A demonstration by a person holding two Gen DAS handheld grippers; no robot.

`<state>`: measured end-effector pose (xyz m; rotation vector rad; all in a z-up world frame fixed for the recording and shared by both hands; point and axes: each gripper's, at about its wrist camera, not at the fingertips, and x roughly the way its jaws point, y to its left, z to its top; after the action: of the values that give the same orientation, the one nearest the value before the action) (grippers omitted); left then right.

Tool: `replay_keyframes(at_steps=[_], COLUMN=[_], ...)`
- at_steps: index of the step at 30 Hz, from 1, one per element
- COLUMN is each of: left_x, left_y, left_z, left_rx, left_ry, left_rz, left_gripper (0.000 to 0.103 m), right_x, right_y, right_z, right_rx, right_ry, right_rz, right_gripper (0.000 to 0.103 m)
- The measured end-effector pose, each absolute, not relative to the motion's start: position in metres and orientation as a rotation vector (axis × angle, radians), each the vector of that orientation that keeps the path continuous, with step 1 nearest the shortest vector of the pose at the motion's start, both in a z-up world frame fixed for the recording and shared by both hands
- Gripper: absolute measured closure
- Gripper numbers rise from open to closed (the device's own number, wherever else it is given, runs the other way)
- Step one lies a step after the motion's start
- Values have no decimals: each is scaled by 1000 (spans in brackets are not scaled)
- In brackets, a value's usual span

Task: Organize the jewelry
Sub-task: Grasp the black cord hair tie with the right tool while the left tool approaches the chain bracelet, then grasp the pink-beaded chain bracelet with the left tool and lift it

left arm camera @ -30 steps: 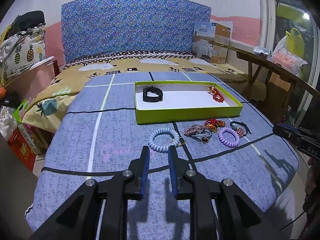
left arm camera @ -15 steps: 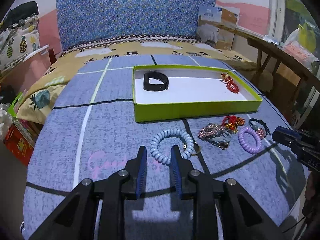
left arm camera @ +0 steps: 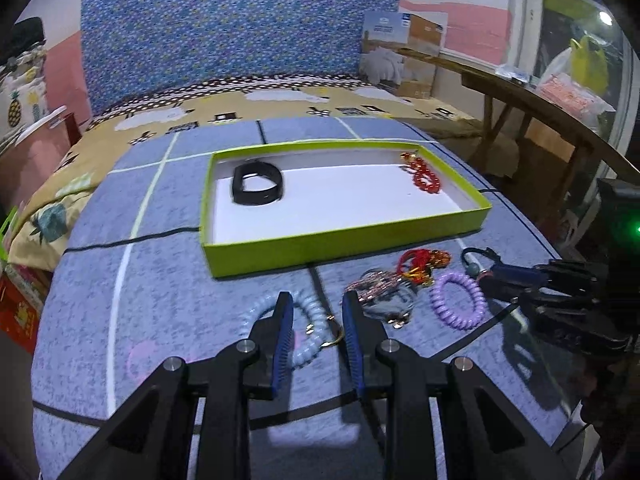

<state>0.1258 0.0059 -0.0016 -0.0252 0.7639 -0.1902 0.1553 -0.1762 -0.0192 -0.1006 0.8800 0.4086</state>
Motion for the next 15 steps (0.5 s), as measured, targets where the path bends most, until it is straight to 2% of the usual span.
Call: replay_keyframes(at_steps=[6,8,15], left_x=[139,143,152], left_y=[-10,-15,-26], left_z=[-5,-8,-12], left_rx=[8,17,65], left_ry=[786,796,828], left_rz=[-253,-271,-337], left_gripper=[73,72,71], right_x=[158,158,155], right_y=[-173,-173,-176], right_z=[-19,-19,-19], right_rx=[-128,-137,-125], right_ry=[883,882,880], right_rz=[426,427,441], right_gripper=[81,89,91])
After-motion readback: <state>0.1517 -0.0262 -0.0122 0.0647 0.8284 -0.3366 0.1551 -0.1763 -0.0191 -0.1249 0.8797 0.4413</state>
